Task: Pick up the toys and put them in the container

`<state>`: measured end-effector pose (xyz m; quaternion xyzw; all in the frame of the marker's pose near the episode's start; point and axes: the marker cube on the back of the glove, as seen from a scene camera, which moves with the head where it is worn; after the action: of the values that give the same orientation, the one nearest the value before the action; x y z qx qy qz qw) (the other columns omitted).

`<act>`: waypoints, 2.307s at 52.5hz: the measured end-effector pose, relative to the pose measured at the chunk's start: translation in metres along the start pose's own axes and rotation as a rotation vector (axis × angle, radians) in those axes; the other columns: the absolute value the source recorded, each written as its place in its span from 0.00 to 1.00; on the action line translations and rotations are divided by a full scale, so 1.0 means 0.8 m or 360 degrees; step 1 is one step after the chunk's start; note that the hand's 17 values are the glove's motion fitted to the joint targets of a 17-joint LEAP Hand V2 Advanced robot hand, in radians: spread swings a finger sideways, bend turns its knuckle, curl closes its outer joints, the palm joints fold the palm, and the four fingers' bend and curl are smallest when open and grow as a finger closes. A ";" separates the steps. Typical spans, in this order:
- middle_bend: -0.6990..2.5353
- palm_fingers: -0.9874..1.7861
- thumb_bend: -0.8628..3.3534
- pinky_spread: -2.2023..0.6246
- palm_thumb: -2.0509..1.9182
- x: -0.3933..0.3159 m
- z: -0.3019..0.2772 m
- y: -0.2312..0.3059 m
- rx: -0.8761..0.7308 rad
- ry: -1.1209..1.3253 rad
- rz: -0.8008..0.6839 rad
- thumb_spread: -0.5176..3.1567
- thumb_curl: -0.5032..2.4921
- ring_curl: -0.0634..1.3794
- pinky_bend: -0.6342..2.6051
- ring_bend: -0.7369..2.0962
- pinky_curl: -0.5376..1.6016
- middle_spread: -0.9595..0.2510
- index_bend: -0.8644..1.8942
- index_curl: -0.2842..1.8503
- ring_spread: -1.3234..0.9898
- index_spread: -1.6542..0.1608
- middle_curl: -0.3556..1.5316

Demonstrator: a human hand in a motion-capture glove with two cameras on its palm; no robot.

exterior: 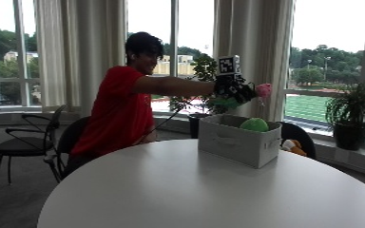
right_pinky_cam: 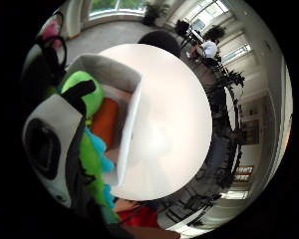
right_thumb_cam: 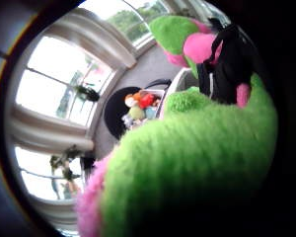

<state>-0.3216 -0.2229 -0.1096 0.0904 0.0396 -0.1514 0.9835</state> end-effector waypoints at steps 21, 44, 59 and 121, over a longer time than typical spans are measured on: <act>0.31 0.31 0.19 0.76 0.52 0.036 0.019 0.021 -0.0303 0.0021 0.0205 0.42 0.38 0.30 0.64 0.51 0.47 0.67 0.37 0.47 0.51 0.66 0.42; 0.27 0.32 0.19 0.80 0.51 0.222 0.065 0.129 -0.0420 0.0080 0.0478 0.44 0.31 0.24 0.59 0.42 0.43 0.72 0.37 0.37 0.57 0.67 0.39; 0.26 0.32 0.19 0.81 0.51 0.335 0.104 0.214 -0.0311 0.0159 0.0681 0.44 0.29 0.23 0.55 0.39 0.40 0.72 0.37 0.34 0.57 0.67 0.38; 0.26 0.34 0.19 0.82 0.51 0.392 0.162 0.309 -0.0376 -0.0025 0.0718 0.44 0.26 0.24 0.49 0.36 0.39 0.71 0.38 0.32 0.56 0.67 0.33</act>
<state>0.0586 -0.1065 0.0258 -0.0199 0.0283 0.0770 0.9964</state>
